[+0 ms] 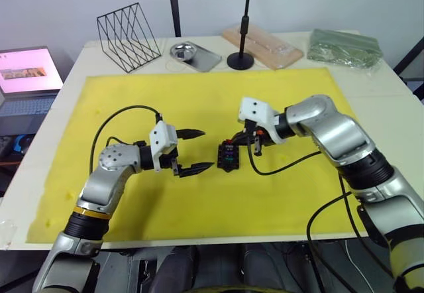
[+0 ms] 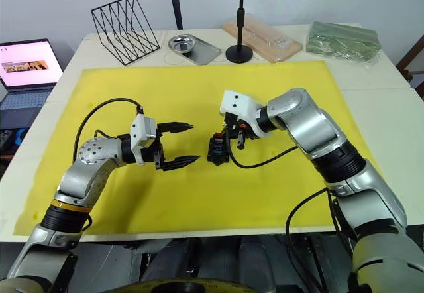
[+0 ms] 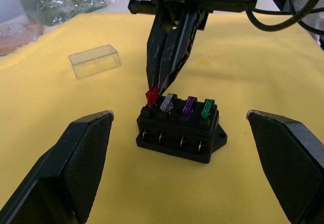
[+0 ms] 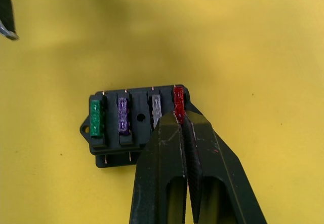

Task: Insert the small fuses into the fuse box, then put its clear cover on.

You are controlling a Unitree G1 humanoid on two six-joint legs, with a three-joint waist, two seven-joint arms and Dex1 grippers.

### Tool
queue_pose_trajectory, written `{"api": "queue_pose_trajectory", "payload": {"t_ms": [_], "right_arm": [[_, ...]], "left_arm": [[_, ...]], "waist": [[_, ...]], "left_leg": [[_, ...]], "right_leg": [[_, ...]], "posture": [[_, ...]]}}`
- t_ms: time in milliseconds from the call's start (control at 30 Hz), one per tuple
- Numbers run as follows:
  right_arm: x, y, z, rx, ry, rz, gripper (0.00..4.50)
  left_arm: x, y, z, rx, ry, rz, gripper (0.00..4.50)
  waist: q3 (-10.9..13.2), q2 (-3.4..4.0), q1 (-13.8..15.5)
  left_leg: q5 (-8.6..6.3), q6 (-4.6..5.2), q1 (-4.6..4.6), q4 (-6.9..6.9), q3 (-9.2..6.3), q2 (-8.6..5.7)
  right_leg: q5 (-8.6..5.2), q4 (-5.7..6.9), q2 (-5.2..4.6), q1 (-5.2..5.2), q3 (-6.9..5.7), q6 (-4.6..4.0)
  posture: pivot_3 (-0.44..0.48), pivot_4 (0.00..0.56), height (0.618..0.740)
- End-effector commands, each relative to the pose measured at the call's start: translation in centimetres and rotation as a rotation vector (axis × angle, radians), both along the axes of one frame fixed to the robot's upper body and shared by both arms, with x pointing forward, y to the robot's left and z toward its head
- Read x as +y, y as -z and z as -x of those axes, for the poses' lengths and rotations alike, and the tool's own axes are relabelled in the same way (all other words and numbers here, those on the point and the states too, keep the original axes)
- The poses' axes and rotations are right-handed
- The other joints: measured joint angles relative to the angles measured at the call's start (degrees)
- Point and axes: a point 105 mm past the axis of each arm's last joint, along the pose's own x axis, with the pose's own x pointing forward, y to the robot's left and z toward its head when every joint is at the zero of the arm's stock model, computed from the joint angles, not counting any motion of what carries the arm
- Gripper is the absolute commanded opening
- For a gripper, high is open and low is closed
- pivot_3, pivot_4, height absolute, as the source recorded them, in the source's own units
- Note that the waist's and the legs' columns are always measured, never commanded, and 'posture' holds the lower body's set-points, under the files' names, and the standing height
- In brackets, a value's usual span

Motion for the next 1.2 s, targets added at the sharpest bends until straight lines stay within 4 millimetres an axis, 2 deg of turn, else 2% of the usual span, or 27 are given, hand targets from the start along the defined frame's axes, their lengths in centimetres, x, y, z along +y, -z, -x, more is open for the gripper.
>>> {"api": "queue_pose_trajectory", "payload": {"t_ms": [33,1200], "right_arm": [[0.4,-2.1,0.1,-0.061,-0.033,-0.01,0.03],[-0.2,-0.4,-0.5,-0.052,-0.032,0.043,0.03]], "left_arm": [[0.2,-1.1,-0.2,-0.054,-0.003,0.002,4.5],[0.1,-1.2,-0.1,-0.054,-0.003,-0.005,4.5]], "waist": [[0.0,0.0,0.0],[0.0,0.0,0.0]], "left_leg": [[0.0,0.0,0.0,0.0,0.0,0.0],[0.01,-0.04,0.0,0.0,0.0,0.0]], "right_leg": [[0.0,0.0,0.0,0.0,0.0,0.0],[0.0,0.0,0.0,-0.01,0.0,0.0]], "posture": [[0.0,0.15,0.74],[0.0,0.15,0.74]]}}
